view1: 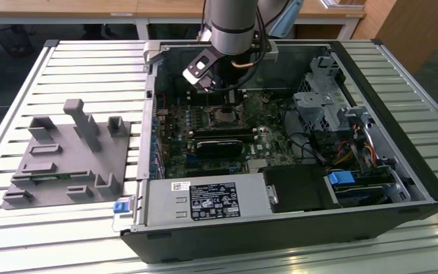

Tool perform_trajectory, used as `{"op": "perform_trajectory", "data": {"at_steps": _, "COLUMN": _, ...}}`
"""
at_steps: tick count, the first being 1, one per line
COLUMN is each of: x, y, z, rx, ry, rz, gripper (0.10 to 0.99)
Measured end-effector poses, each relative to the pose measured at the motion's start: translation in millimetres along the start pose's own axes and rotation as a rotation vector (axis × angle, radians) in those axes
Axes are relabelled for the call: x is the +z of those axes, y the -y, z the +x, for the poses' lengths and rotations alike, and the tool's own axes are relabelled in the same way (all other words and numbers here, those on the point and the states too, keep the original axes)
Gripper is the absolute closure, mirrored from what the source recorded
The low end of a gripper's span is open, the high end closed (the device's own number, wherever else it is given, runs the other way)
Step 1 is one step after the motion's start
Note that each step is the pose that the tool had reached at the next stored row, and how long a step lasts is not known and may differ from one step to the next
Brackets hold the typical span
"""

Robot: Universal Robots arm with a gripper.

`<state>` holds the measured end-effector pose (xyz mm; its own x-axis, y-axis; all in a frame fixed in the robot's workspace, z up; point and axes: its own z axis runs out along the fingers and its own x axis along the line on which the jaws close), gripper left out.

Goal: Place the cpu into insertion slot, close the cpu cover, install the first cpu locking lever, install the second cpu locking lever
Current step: 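Place the cpu into insertion slot, then close the cpu cover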

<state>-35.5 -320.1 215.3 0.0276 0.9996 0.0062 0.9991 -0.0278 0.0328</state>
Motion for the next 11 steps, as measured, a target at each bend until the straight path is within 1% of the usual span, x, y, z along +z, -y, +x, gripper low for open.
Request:
{"op": "perform_trajectory", "data": {"at_steps": 7, "x": -2.0, "y": -0.1, "z": 0.0, "rx": 0.000, "ry": -0.0001, "rz": 0.000, "gripper": 0.965}}
{"op": "perform_trajectory", "data": {"at_steps": 11, "x": -5.2, "y": -0.2, "z": 0.0, "rx": 0.000, "ry": -0.0005, "rz": 0.000, "gripper": 0.965}}
